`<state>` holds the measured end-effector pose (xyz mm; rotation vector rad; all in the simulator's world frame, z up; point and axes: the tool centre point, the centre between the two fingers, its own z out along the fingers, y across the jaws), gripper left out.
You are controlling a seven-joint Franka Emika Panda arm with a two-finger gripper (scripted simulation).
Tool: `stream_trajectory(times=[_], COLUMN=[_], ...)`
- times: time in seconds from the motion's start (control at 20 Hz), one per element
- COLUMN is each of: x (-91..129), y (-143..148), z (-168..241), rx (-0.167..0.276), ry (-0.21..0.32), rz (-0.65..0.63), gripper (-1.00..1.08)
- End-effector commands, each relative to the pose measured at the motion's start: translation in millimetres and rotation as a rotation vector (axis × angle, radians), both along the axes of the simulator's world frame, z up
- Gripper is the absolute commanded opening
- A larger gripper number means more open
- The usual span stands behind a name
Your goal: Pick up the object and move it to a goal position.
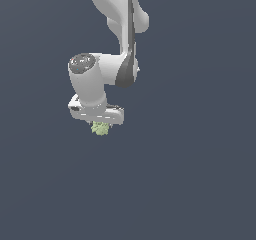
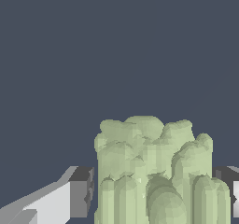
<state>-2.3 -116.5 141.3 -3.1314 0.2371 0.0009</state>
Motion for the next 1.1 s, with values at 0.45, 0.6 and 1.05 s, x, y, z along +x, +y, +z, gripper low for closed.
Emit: stream_trajectory(times=[0.45,0.6,1.05], x=[-56.3,-70.9,-104.9], y=[-50.1,-63.6,-97.8], z=[115.8,147.0,223.9], rx=[0.001,0.001,0.001], ry=[-0.001,-0.001,-0.001], rz=[-0.001,-0.001,-0.001], gripper=[-1.00,-1.00,-1.00])
